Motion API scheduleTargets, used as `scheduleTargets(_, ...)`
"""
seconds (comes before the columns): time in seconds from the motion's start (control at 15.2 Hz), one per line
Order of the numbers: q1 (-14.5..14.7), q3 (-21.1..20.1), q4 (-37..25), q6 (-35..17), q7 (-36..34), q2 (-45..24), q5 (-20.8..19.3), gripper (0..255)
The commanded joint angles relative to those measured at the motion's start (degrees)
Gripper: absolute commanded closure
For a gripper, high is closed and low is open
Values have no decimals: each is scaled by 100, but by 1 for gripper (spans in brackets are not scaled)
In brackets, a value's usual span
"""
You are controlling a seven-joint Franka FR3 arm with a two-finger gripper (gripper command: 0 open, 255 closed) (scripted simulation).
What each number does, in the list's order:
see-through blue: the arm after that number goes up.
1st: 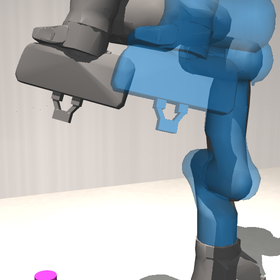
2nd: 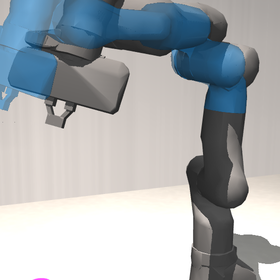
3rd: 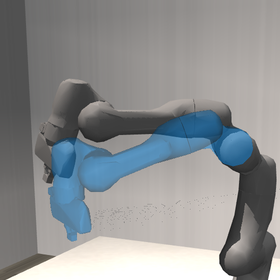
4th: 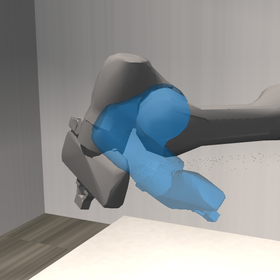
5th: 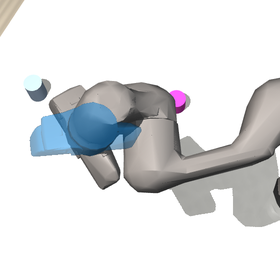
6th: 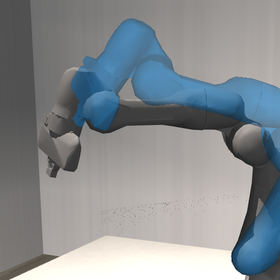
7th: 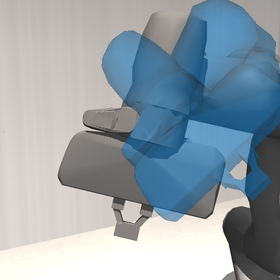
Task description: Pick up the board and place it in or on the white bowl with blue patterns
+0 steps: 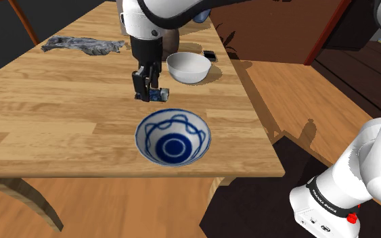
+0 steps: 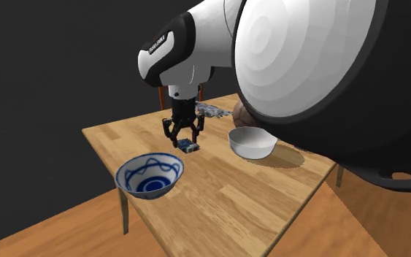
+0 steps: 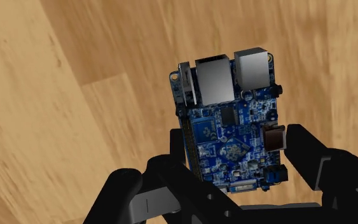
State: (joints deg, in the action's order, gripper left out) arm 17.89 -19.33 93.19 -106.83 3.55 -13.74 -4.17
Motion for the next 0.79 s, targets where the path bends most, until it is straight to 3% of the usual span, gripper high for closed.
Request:
scheduleTargets(0.0,-3,-3,-112,147,12,36,14,255)
scheduleTargets(0.73,38,-22,-1005,1009,14,2,10,255)
